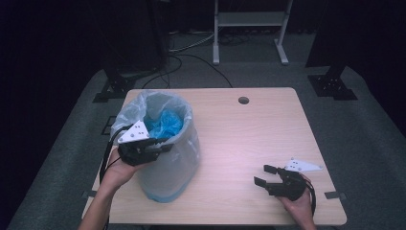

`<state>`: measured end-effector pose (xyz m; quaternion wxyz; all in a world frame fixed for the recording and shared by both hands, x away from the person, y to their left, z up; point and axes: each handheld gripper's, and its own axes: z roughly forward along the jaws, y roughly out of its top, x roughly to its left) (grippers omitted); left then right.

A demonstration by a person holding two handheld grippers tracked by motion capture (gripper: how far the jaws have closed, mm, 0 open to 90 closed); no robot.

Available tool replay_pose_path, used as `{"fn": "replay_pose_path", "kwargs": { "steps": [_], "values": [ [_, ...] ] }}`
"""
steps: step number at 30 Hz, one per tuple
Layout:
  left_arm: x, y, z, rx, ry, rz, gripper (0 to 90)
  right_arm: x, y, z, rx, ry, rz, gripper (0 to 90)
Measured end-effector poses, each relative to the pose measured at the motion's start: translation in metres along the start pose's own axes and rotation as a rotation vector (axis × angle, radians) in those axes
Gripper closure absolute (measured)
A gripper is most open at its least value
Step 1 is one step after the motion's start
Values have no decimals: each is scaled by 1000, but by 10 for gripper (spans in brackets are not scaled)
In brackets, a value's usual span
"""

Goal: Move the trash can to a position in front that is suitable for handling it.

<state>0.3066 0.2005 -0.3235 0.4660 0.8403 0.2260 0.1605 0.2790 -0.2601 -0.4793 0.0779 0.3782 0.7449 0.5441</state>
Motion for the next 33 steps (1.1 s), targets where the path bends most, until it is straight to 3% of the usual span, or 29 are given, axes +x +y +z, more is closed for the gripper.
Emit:
{"fn": "replay_pose_path", "kwargs": {
  "steps": [12,19,23,29,33],
  "values": [
    [-16,0,-2,-2,-41,11,719,0,0,1,3,2,2,252],
    [-13,3,-12,-53,-42,-30,531,0,0,1,1,2,5,252],
    [-7,8,-26,-91,-2,-54,395,-1,0,1,2,0,9,252],
    [4,10,-40,-142,59,-87,281,-1,0,1,1,-4,12,252],
    [15,11,-50,-154,146,-90,244,-2,-1,0,-3,-7,20,252]
  ]
}}
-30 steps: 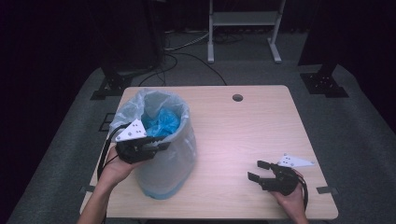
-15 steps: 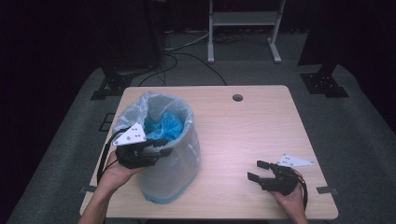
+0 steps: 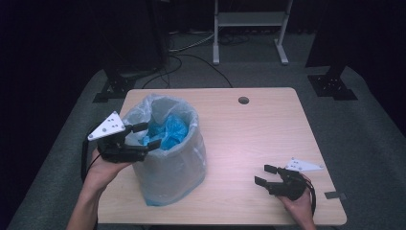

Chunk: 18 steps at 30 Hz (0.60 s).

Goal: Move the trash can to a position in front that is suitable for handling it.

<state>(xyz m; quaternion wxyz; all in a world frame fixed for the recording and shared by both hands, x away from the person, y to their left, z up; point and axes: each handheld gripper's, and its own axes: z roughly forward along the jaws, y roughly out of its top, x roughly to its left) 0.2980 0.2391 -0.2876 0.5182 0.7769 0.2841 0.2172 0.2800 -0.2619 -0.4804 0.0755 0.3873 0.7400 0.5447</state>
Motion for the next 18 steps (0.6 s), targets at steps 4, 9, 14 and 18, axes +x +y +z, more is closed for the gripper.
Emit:
{"fn": "replay_pose_path", "kwargs": {
  "steps": [4,9,14,18],
  "values": [
    [19,0,-5,-11,68,-35,200,-1,-1,0,-2,-4,4,252],
    [43,-6,-3,4,135,-84,170,-4,-1,-1,-2,-16,12,252],
    [55,-15,-2,3,174,-116,169,-6,0,-1,-6,-17,21,252],
    [64,-23,-1,20,201,-138,170,-11,5,-1,-19,-5,38,252]
  ]
}}
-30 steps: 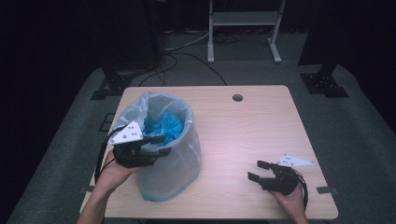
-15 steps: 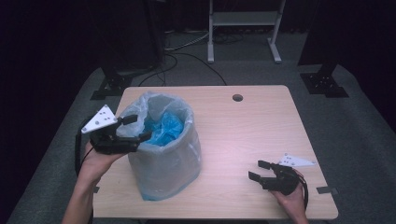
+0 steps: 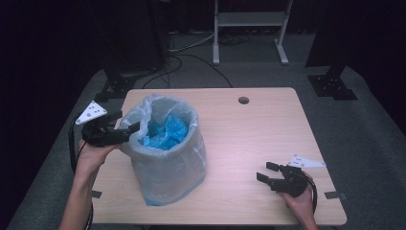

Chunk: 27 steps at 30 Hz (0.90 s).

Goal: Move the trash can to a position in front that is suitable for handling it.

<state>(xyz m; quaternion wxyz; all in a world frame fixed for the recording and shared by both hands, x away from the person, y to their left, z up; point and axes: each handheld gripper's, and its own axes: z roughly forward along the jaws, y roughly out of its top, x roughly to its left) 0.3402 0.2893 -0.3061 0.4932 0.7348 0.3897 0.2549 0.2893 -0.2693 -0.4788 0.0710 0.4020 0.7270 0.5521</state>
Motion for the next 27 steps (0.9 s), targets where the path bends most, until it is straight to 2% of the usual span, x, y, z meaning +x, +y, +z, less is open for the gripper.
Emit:
{"fn": "replay_pose_path", "kwargs": {
  "steps": [2,4,5,6,9,10,11,16,18,20,22,24,25,26,27],
  "values": [
    [7,-3,2,15,5,-20,171,-3,6,2,-11,11,16,252],
    [9,-4,2,18,-1,-25,181,-3,9,3,-16,16,19,252],
    [11,-4,2,19,-14,-28,253,-3,16,6,-23,25,14,252],
    [13,-5,3,24,-33,-38,277,-2,21,7,-25,30,10,252],
    [15,-6,3,27,-40,-33,361,3,37,12,-29,47,-10,252],
    [15,-6,3,27,-40,-33,388,3,37,12,-29,47,-10,252],
    [16,-6,3,28,-39,-29,388,5,43,14,-33,55,-18,252],
    [17,-10,-1,11,5,-6,599,18,82,25,-50,91,-73,252],
    [18,-11,-2,5,7,-4,634,21,88,27,-53,98,-78,252],
    [20,-11,-4,0,12,2,743,28,107,36,-50,120,-99,252],
    [21,-12,-8,-13,3,4,807,34,119,44,-45,130,-118,252],
    [21,-12,-9,-14,2,12,827,37,124,48,-41,136,-124,252],
    [21,-12,-11,-23,-5,16,868,42,136,56,-40,153,-134,252],
    [21,-12,-11,-23,-5,16,877,42,136,56,-40,153,-134,252],
    [21,-12,-14,-32,-7,15,885,48,147,63,-38,167,-144,252]
  ]
}}
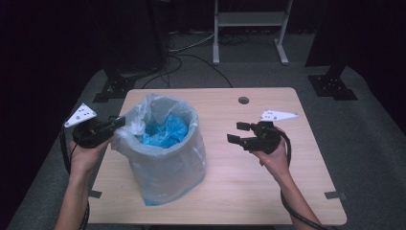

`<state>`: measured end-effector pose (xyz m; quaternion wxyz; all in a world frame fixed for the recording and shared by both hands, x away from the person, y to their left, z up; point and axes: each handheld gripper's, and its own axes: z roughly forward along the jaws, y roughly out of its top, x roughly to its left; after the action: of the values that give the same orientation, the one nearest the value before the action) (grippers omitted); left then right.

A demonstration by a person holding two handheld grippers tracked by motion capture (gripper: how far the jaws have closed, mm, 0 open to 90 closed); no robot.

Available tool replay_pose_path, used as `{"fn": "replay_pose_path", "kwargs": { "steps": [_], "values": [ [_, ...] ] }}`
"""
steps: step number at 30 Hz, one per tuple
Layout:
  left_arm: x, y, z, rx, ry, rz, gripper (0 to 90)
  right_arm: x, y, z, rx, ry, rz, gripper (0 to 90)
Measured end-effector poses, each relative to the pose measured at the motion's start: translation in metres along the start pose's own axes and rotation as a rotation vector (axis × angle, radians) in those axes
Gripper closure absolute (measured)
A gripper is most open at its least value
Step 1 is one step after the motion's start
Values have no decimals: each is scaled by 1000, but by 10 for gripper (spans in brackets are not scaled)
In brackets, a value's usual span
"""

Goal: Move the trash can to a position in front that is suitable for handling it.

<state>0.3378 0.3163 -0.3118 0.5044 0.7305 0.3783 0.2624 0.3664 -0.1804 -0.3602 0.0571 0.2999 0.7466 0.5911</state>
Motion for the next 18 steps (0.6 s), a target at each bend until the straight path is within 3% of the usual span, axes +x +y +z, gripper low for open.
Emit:
{"fn": "replay_pose_path", "kwargs": {
  "steps": [7,11,18],
  "values": [
    [2,3,-10,-18,2,12,896,6,29,28,23,35,-10,252],
    [1,4,-17,-28,-3,16,896,12,49,53,33,71,-13,256],
    [2,5,-24,-43,-5,17,896,20,67,83,75,61,-48,256]
  ]
}}
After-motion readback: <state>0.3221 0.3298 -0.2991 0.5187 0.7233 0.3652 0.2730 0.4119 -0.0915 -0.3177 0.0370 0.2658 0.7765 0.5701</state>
